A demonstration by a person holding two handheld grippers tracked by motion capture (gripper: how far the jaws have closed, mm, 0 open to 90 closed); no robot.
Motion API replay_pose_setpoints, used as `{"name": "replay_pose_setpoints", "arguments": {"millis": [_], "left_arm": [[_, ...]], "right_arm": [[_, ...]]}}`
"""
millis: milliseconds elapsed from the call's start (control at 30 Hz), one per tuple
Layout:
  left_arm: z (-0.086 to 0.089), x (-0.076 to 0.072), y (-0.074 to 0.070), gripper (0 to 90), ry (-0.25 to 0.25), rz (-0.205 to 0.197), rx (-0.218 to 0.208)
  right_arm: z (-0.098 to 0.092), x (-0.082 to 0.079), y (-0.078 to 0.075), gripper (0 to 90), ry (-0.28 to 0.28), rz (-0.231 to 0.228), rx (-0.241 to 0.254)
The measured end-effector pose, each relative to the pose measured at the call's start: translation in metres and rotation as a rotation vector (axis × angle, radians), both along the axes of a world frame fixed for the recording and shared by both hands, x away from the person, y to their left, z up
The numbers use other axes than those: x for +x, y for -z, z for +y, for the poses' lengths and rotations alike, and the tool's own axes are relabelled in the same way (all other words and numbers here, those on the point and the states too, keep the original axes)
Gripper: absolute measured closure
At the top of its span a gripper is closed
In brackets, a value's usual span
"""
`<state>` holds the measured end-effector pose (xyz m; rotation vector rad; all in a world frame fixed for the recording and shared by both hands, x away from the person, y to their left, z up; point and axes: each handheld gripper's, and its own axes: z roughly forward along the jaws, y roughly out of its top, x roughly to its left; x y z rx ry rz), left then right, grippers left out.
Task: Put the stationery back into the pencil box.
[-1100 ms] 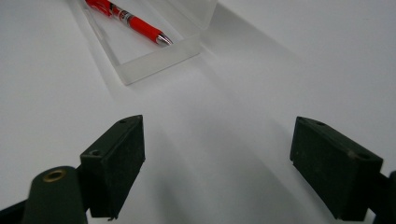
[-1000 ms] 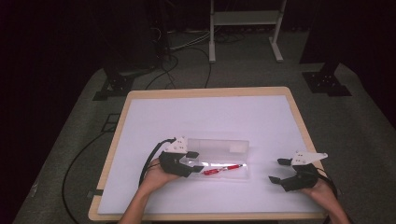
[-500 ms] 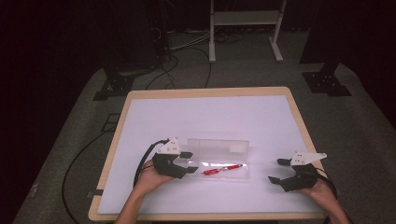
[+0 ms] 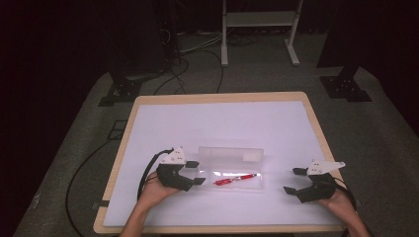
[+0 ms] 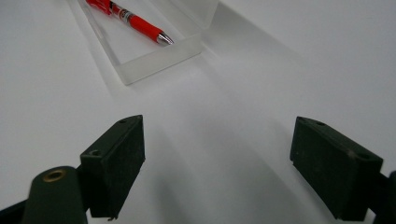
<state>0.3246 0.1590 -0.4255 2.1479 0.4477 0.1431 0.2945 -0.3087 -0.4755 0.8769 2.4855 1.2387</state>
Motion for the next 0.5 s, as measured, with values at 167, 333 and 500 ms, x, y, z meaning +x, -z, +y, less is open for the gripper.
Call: {"name": "replay_pose_setpoints", "arguments": {"millis": [167,333,500], "left_arm": [[0.006,-0.001,0.002,30.7,-0.025,0.008,-0.007],[0.014,-0.002,0.004,27.3,-0.045,0.018,-0.017],[0.021,-0.004,0.005,24.8,-0.065,0.017,-0.026]], "right_arm": [[0.0,0.0,0.0,17.3,0.001,-0.001,0.0],[0.0,0.0,0.0,17.3,0.003,0.003,0.0],[0.001,0.001,0.001,17.3,-0.001,0.004,-0.003]]}}
